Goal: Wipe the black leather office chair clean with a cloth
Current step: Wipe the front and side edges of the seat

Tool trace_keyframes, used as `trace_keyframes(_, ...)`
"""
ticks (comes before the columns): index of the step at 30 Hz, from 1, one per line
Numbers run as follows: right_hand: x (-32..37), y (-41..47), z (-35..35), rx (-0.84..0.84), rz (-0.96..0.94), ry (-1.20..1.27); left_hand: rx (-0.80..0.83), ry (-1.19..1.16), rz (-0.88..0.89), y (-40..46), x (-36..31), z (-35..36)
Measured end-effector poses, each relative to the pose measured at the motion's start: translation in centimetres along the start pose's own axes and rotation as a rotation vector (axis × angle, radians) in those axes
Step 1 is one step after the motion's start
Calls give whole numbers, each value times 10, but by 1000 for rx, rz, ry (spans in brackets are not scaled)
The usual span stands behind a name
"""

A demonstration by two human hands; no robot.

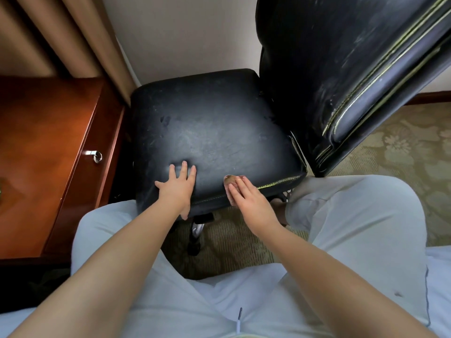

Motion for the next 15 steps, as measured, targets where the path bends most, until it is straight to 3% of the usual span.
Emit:
trace_keyframes(7,22,-3,15,62,-102,16,-83,-32,30,3,-30,2)
trace_keyframes(12,-14,-8,7,14,114,39,-112,58,42,7,-35,-4)
trace_keyframes(15,-2,-5,15,61,114,86,-121,118,56,9,-38,-7)
Point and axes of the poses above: each hand's wrist, its own y-axis towards the middle knuckle, its own z-axis out of the palm, x = y × z, the point moved 8 cm from there along y, towards the middle knuckle, and after that the axes turned 15 degrees about -x, right-handed, at the moved point
